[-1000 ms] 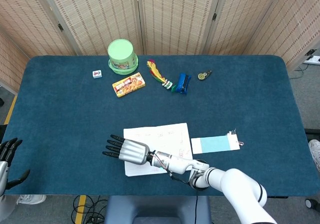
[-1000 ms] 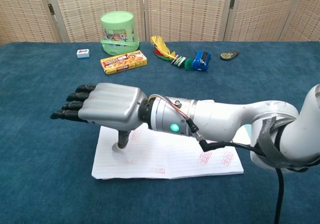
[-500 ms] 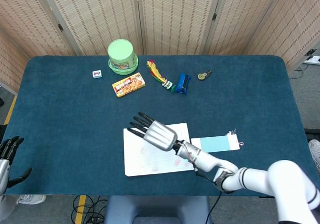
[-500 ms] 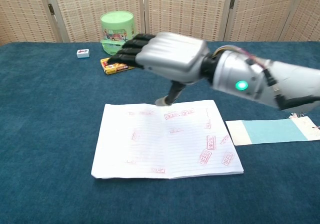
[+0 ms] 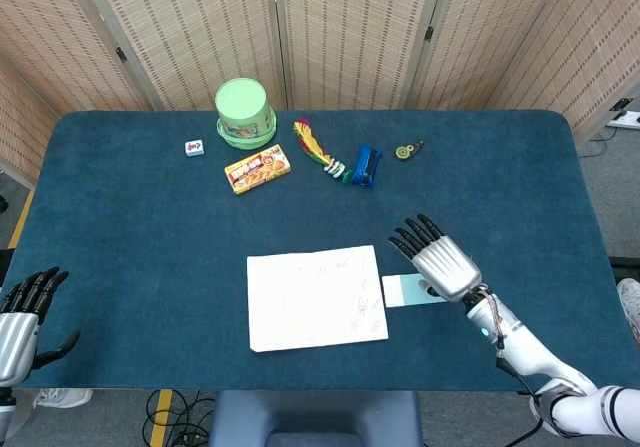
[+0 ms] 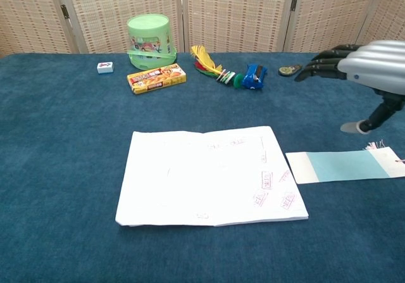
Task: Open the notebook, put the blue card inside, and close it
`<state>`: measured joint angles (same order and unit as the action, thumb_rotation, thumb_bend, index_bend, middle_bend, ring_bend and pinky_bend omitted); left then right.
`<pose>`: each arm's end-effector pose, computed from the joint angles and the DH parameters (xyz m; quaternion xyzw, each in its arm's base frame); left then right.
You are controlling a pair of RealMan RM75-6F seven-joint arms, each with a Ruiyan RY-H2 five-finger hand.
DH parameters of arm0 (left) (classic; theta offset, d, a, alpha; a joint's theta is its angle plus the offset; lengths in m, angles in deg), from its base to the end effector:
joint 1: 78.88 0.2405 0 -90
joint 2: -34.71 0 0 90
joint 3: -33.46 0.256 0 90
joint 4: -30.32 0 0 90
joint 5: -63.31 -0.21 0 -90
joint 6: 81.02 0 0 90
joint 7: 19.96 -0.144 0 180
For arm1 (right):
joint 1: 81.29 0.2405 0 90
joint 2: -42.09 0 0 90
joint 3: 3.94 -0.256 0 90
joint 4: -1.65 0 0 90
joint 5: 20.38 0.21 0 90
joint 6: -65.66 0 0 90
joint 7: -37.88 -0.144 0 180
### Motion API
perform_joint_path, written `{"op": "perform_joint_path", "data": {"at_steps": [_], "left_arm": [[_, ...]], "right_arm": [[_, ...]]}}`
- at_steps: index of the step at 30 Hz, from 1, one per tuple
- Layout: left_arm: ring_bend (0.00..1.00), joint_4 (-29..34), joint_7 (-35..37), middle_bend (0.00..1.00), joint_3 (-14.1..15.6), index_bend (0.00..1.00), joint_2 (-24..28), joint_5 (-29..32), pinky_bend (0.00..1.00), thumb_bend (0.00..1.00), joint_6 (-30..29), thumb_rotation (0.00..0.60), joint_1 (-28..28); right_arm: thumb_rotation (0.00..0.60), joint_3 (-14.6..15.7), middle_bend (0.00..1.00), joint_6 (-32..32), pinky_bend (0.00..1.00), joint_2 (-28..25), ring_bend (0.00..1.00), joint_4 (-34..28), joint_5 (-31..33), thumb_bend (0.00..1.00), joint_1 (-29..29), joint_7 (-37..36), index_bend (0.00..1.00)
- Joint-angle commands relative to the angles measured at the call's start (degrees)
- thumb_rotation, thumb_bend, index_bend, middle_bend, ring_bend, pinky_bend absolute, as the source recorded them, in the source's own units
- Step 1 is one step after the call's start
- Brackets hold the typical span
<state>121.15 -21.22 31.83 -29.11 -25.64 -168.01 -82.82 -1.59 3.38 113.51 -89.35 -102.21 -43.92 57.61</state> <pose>-0.3124 0.1718 0.1617 -0.6136 -0.3614 -0.3816 0.5894 -0.2047 -0.3007 0.0588 0.8180 -0.2245 0.3046 0.4332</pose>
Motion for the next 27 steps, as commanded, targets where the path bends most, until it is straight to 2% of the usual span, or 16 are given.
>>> {"op": "perform_joint_path", "data": {"at_steps": [1, 10, 18, 27], "left_arm": [[0.11, 0.40, -0.47, 0.11, 0.04, 0.13, -0.05, -0.02, 0.17, 0.28, 0.26, 0.600, -0.19], [0.11, 1.25, -1.36, 0.10, 0.36, 0.13, -0.08, -0.16, 0.17, 0.28, 0.74, 0.600, -0.46], [0.11, 1.41, -1.40, 0.10, 0.64, 0.12, -0.11, -0.03, 0.17, 0.28, 0.89, 0.600, -0.40], [0.11, 1.12, -1.22, 0.10, 0.66, 0.12, -0.08, 0.38, 0.17, 0.28, 1.07, 0.600, -0.40]], "right_arm": [[0.600, 1.38, 0.12, 0.88, 0.03, -0.94, 0.00, -0.57, 1.58, 0.15, -2.30, -3.08, 0.15], [0.600, 2.33, 0.12, 4.47, 0.03, 1.28, 0.00, 3.14, 2.84, 0.12, -4.30, -6.26, 0.18], [0.600, 1.31, 0.12, 8.72, 0.03, 5.70, 0.00, 8.78, 3.93, 0.14, -3.72, -7.41, 0.20], [0.600, 0.16, 0.12, 11.27, 0.03, 8.17, 0.00, 12.43, 5.06, 0.14, -3.36, -7.29, 0.21]]}}
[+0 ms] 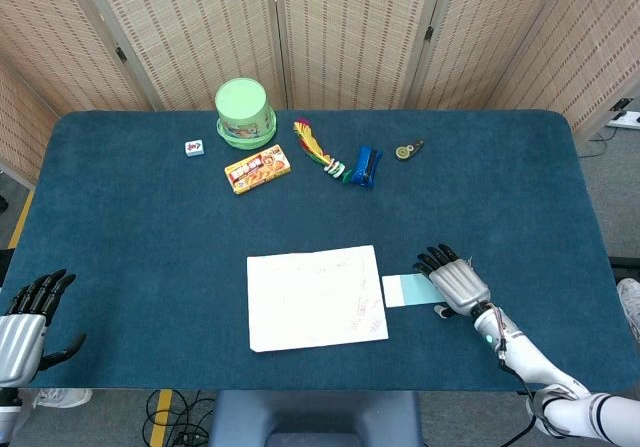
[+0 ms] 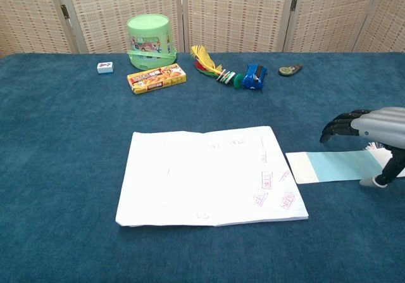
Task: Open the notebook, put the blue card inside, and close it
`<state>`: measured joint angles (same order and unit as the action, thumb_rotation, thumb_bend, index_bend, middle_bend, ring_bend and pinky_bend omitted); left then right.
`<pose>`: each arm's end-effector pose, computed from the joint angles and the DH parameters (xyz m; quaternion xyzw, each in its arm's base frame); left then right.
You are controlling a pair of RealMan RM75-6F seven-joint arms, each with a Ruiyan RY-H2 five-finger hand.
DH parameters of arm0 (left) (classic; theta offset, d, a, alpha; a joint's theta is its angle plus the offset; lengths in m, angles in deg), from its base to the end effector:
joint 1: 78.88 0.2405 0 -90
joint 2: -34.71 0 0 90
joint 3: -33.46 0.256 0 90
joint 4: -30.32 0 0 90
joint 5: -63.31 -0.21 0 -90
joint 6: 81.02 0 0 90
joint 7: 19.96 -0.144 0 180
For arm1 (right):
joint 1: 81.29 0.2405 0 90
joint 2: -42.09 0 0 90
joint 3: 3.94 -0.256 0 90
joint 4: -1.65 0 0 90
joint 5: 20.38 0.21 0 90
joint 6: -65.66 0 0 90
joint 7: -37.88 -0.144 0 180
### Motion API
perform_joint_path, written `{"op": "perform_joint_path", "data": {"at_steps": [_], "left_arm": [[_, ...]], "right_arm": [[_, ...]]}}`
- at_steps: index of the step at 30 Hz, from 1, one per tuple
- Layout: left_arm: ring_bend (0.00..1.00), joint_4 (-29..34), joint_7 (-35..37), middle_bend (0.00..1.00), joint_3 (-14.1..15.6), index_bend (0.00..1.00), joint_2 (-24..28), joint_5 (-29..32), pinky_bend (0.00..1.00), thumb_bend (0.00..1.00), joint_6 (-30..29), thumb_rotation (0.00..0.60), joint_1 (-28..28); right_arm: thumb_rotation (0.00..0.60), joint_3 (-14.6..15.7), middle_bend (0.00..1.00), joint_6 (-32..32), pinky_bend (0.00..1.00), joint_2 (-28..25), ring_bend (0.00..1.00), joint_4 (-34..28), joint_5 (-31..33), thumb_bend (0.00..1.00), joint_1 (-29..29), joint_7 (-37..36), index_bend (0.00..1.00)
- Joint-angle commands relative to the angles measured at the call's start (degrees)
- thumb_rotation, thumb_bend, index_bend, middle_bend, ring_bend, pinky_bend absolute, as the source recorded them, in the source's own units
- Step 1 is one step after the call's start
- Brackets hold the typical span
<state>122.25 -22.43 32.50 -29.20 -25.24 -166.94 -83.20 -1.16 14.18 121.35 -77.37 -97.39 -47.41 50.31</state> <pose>-0.3103 0.1711 0.1558 -0.6192 -0.3693 -0.3730 0.5840 -0.2679 -0.2950 0.0143 0.8102 -0.3437 0.2245 0.4183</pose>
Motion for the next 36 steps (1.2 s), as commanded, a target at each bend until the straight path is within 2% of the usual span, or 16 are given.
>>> {"op": "perform_joint_path", "data": {"at_steps": [1, 13, 31, 36], "left_arm": [[0.11, 0.02, -0.02, 0.10, -0.02, 0.12, 0.01, 0.00, 0.17, 0.28, -0.01, 0.600, -0.03], [0.11, -0.10, -0.02, 0.10, -0.01, 0.13, -0.08, 0.21, 0.17, 0.28, 0.12, 0.600, -0.11], [0.11, -0.28, -0.03, 0.10, 0.03, 0.12, -0.03, 0.73, 0.17, 0.28, 0.46, 0.600, -0.13], [0.11, -0.49, 0.12, 0.10, 0.01, 0.12, -0.11, 0.87, 0.17, 0.28, 0.54, 0.600, -0.15]], "right_arm": [[0.600, -0.34, 0.12, 0.70, 0.03, 0.41, 0.00, 0.59, 0.31, 0.14, 0.18, 0.08, 0.21], [0.600, -0.87, 0.12, 2.93, 0.03, 0.65, 0.00, 0.95, 1.45, 0.16, 0.39, 1.28, 0.26], [0.600, -1.61, 0.12, 4.05, 0.03, 1.44, 0.00, 2.07, 1.87, 0.16, 0.55, 1.93, 0.26], [0.600, -1.78, 0.12, 3.97, 0.03, 1.63, 0.00, 2.23, 1.87, 0.16, 0.51, 2.23, 0.30]]}}
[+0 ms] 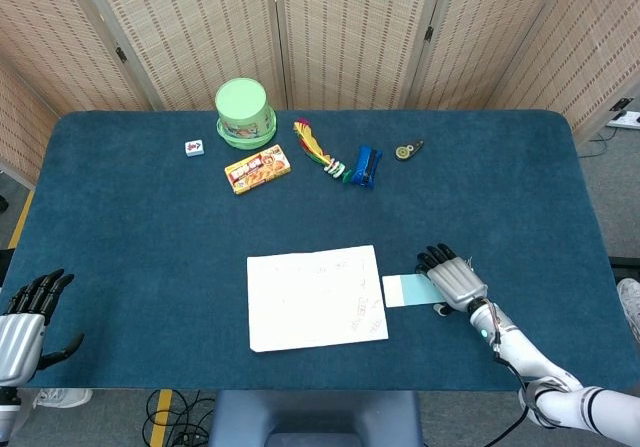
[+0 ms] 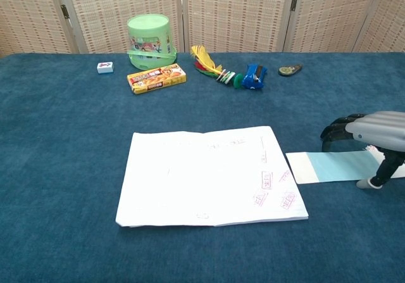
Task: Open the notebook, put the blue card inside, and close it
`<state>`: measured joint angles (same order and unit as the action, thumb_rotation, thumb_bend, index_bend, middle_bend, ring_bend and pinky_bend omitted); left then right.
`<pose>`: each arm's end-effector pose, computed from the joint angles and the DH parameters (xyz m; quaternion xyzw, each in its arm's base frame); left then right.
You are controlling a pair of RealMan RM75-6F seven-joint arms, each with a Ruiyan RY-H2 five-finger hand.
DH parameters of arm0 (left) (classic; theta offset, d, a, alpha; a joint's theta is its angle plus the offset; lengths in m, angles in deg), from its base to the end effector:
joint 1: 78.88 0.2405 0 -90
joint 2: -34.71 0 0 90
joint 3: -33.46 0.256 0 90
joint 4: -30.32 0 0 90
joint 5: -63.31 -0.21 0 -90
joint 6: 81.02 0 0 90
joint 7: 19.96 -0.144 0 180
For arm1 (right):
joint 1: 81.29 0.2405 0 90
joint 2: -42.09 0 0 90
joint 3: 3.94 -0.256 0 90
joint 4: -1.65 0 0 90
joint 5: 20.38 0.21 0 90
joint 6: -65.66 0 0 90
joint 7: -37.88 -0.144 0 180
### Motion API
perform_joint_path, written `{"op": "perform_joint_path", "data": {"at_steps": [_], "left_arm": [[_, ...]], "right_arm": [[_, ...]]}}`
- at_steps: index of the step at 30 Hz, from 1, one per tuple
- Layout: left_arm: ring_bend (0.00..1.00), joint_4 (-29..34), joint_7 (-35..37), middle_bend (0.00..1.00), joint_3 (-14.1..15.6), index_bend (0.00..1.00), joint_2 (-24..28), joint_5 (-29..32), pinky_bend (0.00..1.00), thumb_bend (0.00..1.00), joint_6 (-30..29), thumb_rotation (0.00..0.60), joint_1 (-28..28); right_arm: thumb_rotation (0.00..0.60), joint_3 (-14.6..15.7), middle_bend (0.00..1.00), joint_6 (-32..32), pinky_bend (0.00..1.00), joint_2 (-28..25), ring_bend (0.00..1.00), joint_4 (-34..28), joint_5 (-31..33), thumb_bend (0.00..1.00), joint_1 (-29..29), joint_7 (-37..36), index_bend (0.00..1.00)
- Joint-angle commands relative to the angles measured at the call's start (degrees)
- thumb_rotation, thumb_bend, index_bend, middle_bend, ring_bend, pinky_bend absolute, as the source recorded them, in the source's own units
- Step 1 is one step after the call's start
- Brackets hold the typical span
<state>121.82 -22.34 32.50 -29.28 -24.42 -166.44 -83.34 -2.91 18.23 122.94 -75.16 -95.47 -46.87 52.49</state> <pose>-0.3136 0.1720 0.1558 -0.6177 -0.3729 -0.3672 0.5870 -0.2710 -0.3035 0.0055 0.8147 -0.3455 0.2012 0.4200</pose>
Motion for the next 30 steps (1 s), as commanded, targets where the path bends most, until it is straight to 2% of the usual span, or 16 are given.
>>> {"op": "perform_joint_path", "data": {"at_steps": [1, 17, 26, 30], "left_arm": [[0.11, -0.09, 0.05, 0.10, 0.01, 0.12, -0.07, 0.07, 0.17, 0.28, 0.08, 0.600, -0.01], [0.11, -0.44, 0.41, 0.10, 0.12, 0.12, -0.16, 0.07, 0.17, 0.28, 0.28, 0.600, -0.09], [0.11, 0.30, 0.08, 0.10, 0.06, 0.12, 0.30, 0.00, 0.17, 0.28, -0.18, 0.600, 0.06], [0.11, 0.77, -0.32, 0.10, 0.10, 0.12, 0.58, -0.04, 0.17, 0.28, -0.31, 0.600, 0.15]], "right_arm": [[0.600, -0.05, 0.12, -0.14, 0.03, 0.08, 0.00, 0.04, -0.10, 0.17, -0.06, 0.04, 0.31], [0.600, -0.09, 0.13, -2.22, 0.03, -0.65, 0.00, -0.76, -2.53, 0.19, -0.57, -0.42, 0.32], [0.600, -2.06, 0.13, -3.73, 0.03, -4.99, 0.00, -3.31, -7.43, 0.19, 2.08, -3.51, 0.32], [0.600, -2.31, 0.14, -3.94, 0.03, -6.52, 0.00, -3.26, -13.40, 0.19, 5.12, -7.64, 0.34]]}}
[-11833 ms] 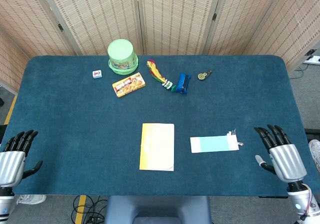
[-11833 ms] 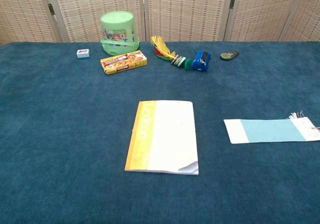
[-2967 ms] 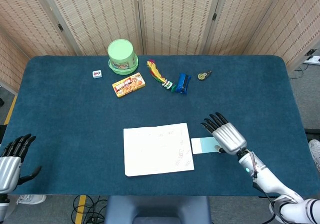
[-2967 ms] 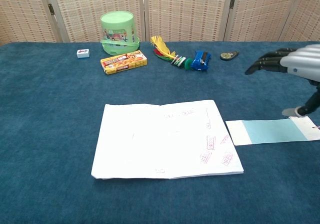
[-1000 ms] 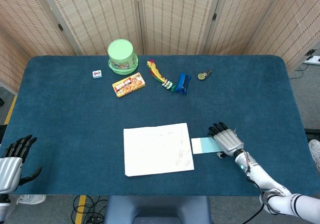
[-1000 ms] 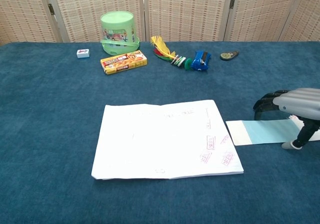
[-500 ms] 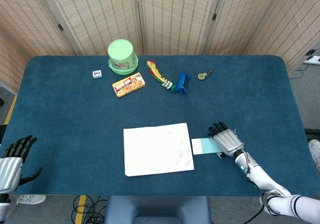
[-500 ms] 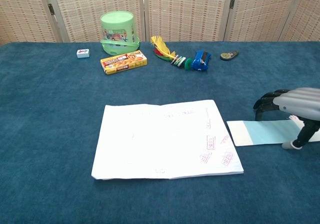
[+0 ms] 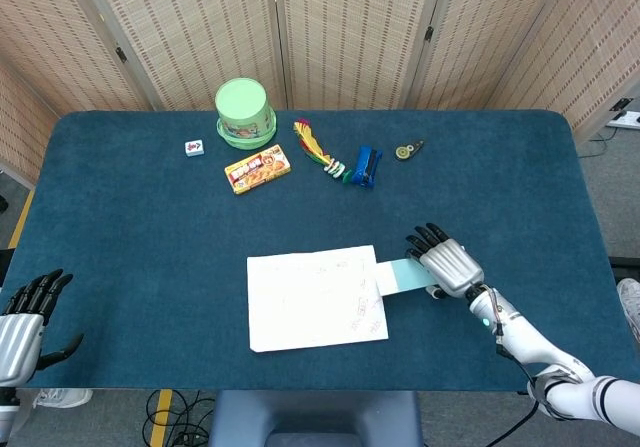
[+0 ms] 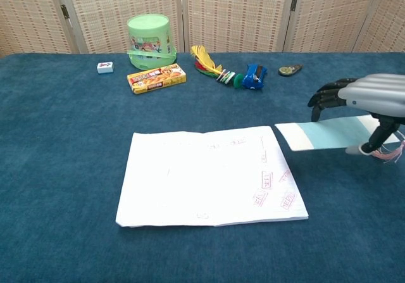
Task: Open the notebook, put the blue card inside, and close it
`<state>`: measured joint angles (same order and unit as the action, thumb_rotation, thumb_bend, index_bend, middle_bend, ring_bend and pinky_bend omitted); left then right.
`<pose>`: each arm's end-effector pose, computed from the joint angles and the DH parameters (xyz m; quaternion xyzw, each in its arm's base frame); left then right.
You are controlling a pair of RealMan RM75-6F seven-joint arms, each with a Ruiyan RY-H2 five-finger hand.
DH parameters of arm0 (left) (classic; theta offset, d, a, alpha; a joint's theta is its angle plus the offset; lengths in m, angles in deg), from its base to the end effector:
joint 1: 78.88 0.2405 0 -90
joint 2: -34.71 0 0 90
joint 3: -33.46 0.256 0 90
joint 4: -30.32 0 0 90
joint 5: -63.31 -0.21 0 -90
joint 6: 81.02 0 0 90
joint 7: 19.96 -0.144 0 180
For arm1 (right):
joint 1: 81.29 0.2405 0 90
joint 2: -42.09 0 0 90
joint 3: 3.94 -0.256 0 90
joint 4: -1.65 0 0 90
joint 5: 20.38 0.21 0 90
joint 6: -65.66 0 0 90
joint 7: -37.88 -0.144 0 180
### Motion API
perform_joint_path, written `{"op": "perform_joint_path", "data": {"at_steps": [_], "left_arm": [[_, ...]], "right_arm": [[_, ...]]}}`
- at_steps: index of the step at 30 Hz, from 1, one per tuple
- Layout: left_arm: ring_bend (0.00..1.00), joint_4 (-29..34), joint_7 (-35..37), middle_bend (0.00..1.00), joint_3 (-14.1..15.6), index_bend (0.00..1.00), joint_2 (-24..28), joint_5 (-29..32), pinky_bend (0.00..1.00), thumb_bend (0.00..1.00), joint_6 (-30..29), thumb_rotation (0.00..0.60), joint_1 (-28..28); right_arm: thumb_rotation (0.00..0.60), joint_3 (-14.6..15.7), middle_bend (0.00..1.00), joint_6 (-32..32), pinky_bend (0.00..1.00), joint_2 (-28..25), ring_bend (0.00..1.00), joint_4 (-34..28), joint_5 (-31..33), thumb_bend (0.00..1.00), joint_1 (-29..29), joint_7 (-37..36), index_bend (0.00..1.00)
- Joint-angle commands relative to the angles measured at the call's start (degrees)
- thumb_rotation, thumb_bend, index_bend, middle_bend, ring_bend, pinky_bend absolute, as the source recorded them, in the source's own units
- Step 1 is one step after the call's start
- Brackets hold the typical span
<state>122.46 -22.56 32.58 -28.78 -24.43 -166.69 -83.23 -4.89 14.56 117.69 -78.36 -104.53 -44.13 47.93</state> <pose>-0.3123 0.1710 0.1579 -0.6172 -0.3721 -0.3672 0.5880 -0.2341 -0.3234 0.0371 0.8292 -0.2754 0.2636 0.4089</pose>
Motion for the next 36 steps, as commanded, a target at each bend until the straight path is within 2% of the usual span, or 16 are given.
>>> {"op": "perform_joint_path", "data": {"at_steps": [1, 6, 13, 20, 24, 29, 36], "left_arm": [[0.11, 0.24, -0.19, 0.10, 0.02, 0.12, 0.14, -0.02, 0.17, 0.28, -0.10, 0.600, 0.06], [0.11, 0.77, -0.74, 0.10, 0.02, 0.12, 0.39, 0.19, 0.17, 0.28, -0.22, 0.600, 0.22], [0.11, 1.33, -1.24, 0.10, -0.02, 0.12, 0.70, 0.50, 0.17, 0.28, -0.49, 0.600, 0.50], [0.11, 1.88, -1.75, 0.10, 0.04, 0.12, 0.84, 0.79, 0.17, 0.28, -0.44, 0.600, 0.69], [0.11, 1.85, -1.85, 0.10, 0.15, 0.12, 0.80, 0.90, 0.17, 0.28, -0.29, 0.600, 0.78], [0.11, 1.48, -1.66, 0.10, 0.16, 0.12, 0.73, 1.39, 0.17, 0.28, -0.04, 0.600, 0.90], [0.11, 1.16, -1.47, 0.10, 0.12, 0.12, 0.52, 1.55, 0.17, 0.28, 0.09, 0.600, 0.94]], "right_arm": [[0.600, -0.30, 0.15, -0.35, 0.03, -1.55, 0.00, -0.01, -5.71, 0.19, 3.12, -4.04, 0.35], [0.600, -0.47, 0.16, -1.90, 0.03, -2.22, 0.00, 0.74, -12.64, 0.19, 7.13, -8.40, 0.36], [0.600, 0.10, 0.16, -2.93, 0.03, -2.21, 0.00, 2.67, -21.03, 0.19, 13.19, -10.94, 0.36], [0.600, 3.93, 0.16, -4.98, 0.03, -0.36, 0.00, 7.27, -31.27, 0.19, 19.42, -14.38, 0.37], [0.600, 6.43, 0.16, -9.06, 0.03, 2.34, 0.00, 12.51, -36.57, 0.19, 21.95, -17.12, 0.37], [0.600, 9.49, 0.16, -12.67, 0.03, 6.09, 0.00, 18.64, -40.15, 0.19, 23.47, -20.54, 0.37], [0.600, 13.31, 0.16, -18.37, 0.00, 12.22, 0.00, 30.78, -44.67, 0.19, 25.54, -23.65, 0.37]]}}
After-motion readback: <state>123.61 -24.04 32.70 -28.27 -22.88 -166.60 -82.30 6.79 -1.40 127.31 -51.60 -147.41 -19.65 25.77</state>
